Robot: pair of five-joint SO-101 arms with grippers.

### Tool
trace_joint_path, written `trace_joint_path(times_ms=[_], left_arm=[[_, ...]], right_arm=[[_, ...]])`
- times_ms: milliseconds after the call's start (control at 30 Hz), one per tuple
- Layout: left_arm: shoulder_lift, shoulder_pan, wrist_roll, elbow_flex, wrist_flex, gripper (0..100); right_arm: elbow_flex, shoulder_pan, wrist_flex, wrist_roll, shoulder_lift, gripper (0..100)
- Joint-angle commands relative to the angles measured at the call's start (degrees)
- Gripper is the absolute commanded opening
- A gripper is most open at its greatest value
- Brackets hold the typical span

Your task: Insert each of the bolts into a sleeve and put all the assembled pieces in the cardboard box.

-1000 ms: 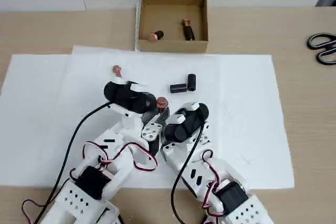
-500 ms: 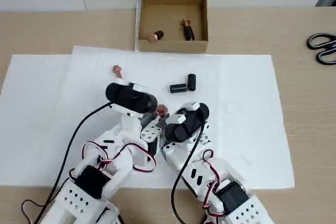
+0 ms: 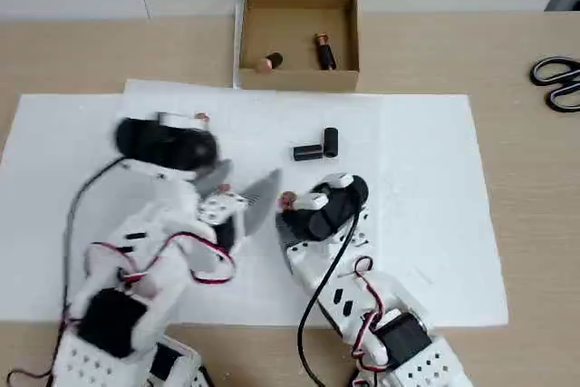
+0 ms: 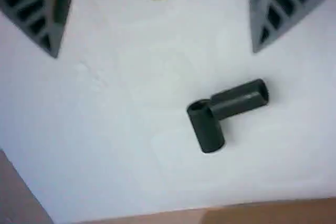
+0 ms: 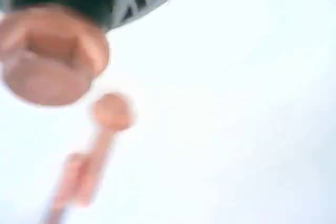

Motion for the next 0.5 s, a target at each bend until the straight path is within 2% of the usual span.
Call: trace_joint_path(times_ms=[0, 167, 233, 367, 467], left_arm=[[-0.5, -8.5, -0.2, -4.9, 2.5, 22], [-0.5, -22.5, -0.5, -7.8, 7.4, 22], [-0.5, -26.2, -3.3, -8.0, 9.7, 22], [-0.4, -27.5, -12.9, -5.8, 12.7, 22], [-0.4, -27.5, -13.9, -4.1, 12.7, 22]], right_arm=[[-0.5, 5.9, -0.8, -0.3, -0.6, 0.4], [-3.3, 19.0, 4.4, -0.2, -0.4, 0.4], [-6.2, 25.0, 8.2, 0.0, 0.8, 0.4], [-14.8, 32.2, 10.8, 5.0, 7.5, 0.4], [-24.6, 32.8, 10.7, 6.4, 15.9, 0.4]])
